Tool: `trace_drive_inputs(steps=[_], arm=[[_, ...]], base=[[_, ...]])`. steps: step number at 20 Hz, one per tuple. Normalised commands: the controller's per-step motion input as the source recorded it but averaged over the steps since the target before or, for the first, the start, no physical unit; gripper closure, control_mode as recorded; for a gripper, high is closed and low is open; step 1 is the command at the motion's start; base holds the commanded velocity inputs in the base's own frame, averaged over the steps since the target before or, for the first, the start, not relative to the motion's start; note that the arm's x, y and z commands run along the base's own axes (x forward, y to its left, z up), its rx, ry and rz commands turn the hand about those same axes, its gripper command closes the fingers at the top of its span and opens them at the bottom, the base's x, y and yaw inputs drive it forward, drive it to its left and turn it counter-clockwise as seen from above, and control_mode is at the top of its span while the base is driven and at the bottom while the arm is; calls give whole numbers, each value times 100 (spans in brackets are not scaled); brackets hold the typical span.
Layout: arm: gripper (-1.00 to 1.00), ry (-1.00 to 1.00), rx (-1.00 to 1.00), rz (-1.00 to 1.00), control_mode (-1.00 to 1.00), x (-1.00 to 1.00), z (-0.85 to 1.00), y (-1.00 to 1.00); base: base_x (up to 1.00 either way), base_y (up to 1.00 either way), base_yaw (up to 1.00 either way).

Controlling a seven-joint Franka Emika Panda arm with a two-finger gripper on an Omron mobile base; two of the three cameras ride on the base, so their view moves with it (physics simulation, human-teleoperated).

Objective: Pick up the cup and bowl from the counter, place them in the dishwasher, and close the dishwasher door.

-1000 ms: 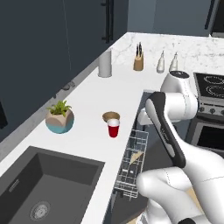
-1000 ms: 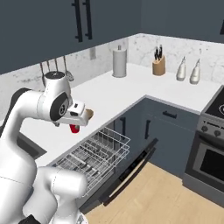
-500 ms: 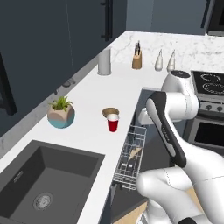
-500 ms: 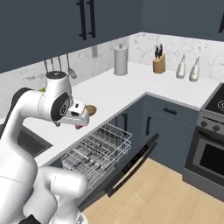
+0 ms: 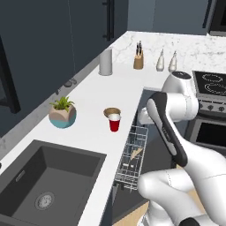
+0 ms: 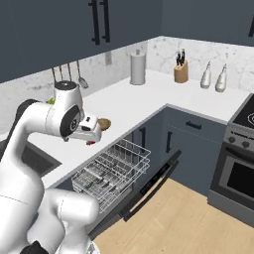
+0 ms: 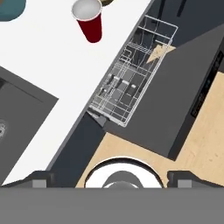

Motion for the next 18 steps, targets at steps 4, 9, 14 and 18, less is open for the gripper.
trace_drive_inputs(steps=[4, 9, 14, 18], arm=[[-100, -9, 23, -2, -100, 68, -13, 7], [-100, -1, 31, -10, -100, 91, -36, 14], [-100, 0, 21, -19, -100, 89, -22, 23], [-100, 5, 13, -20, -100, 86, -21, 34]], base=[[0, 0, 0], [0, 0, 0], [0, 0, 0], [0, 0, 0]])
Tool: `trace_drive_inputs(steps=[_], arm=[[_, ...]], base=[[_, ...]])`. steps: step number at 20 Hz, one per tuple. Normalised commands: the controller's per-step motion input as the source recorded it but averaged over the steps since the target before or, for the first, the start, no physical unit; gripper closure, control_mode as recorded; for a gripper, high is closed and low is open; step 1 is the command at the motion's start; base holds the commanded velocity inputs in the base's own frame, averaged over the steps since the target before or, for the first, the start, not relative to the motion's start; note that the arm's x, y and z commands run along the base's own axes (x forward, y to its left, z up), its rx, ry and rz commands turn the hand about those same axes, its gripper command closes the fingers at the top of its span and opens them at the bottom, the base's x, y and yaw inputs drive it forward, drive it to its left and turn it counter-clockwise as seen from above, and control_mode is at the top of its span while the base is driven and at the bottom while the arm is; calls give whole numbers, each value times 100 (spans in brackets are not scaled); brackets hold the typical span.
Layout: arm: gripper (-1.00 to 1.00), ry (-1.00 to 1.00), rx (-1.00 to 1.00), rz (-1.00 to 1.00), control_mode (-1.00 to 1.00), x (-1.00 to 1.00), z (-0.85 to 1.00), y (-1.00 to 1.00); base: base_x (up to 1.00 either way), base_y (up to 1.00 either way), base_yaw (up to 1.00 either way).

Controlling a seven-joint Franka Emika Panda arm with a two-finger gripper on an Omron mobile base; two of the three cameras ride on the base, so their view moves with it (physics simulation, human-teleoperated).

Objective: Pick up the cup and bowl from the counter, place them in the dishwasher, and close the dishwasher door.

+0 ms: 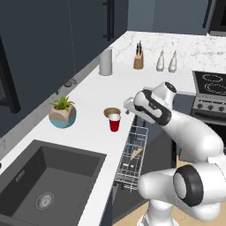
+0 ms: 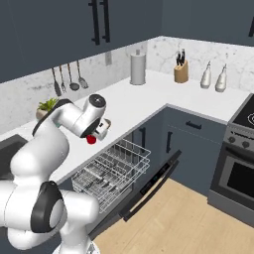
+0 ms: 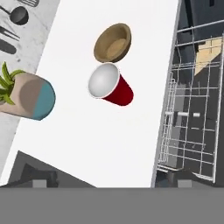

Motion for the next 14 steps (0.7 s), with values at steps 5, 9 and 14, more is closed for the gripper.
trace_drive_inputs(steps=[5, 9, 14], arm=[[-100, 11, 5, -15, -100, 69, -31, 30], [-100, 14, 0, -9, -100, 46, -19, 3], [-100, 12, 0, -5, -100, 31, -11, -3]], base=[[0, 0, 0], [0, 0, 0], [0, 0, 0]])
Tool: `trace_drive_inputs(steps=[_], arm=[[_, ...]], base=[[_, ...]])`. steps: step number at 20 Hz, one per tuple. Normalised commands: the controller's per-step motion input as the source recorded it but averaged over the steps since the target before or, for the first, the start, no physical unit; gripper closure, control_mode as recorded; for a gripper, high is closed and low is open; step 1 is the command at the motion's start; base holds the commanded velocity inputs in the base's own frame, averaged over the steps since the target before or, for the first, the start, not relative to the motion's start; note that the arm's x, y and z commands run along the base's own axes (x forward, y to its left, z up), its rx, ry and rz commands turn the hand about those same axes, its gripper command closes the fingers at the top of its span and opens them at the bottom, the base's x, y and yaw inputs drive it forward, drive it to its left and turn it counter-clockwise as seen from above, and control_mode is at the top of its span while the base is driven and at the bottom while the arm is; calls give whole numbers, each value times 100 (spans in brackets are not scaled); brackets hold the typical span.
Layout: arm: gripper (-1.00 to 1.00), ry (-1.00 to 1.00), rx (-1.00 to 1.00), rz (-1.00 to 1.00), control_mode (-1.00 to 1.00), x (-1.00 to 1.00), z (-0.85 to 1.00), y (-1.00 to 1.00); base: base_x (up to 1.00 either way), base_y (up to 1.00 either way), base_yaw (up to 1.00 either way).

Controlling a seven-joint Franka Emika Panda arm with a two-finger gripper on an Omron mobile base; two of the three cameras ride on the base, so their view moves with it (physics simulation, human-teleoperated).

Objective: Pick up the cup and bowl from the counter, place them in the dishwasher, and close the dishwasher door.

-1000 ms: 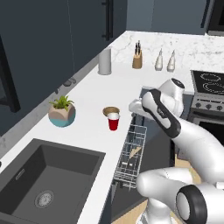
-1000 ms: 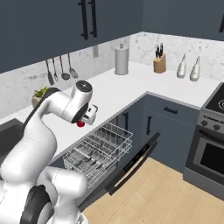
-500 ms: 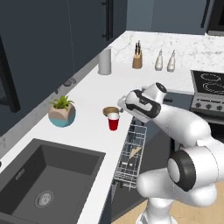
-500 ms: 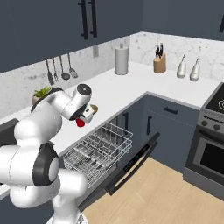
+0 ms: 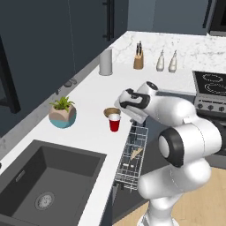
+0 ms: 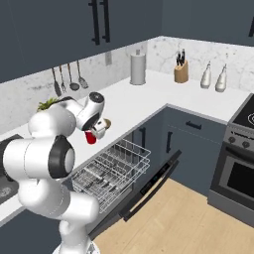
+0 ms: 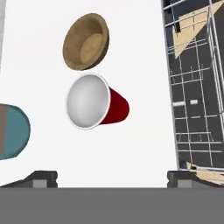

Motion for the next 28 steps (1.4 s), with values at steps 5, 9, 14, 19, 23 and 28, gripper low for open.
trace_drive_inputs(steps=[5, 9, 14, 19, 23, 28], arm=[[-100, 3, 0, 0, -100, 33, -6, 0], [-100, 2, 0, 0, -100, 38, -17, 0], [-100, 7, 0, 0, -100, 33, -31, -5], [-100, 6, 0, 0, -100, 38, -27, 0], [-100, 6, 0, 0, -100, 26, -28, 0], [-100, 3, 0, 0, -100, 12, -13, 0]], base=[[0, 0, 0], [0, 0, 0], [0, 0, 0], [0, 0, 0], [0, 0, 0], [0, 0, 0]])
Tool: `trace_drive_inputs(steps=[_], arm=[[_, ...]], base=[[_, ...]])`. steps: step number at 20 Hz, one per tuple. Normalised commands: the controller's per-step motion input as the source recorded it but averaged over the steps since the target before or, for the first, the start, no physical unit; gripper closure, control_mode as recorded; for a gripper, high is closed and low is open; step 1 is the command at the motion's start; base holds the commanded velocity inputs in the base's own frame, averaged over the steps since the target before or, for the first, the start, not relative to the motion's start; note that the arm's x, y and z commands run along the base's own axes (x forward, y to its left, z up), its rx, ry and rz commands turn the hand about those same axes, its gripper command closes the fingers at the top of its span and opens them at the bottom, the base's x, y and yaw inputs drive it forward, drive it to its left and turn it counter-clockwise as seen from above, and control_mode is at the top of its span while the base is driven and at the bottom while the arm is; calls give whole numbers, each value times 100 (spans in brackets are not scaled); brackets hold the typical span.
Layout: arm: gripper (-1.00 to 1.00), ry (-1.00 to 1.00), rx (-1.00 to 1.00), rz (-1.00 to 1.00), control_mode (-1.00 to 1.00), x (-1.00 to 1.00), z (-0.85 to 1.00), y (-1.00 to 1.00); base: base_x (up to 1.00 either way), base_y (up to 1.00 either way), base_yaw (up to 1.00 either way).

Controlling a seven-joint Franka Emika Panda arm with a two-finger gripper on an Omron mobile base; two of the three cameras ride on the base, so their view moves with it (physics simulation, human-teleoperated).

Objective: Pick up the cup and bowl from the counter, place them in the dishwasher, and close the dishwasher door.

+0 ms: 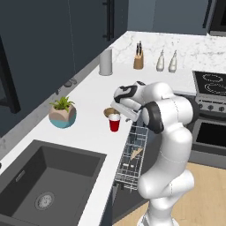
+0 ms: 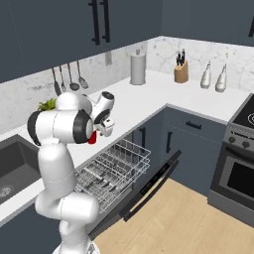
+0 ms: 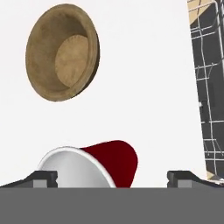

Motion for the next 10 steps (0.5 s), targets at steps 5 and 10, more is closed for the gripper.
trace_drive_inputs(steps=[5, 10], arm=[[-100, 1, 0, 0, -100, 0, -9, 0], [-100, 0, 0, 0, -100, -24, 0, 0]], base=[[0, 0, 0], [0, 0, 0]])
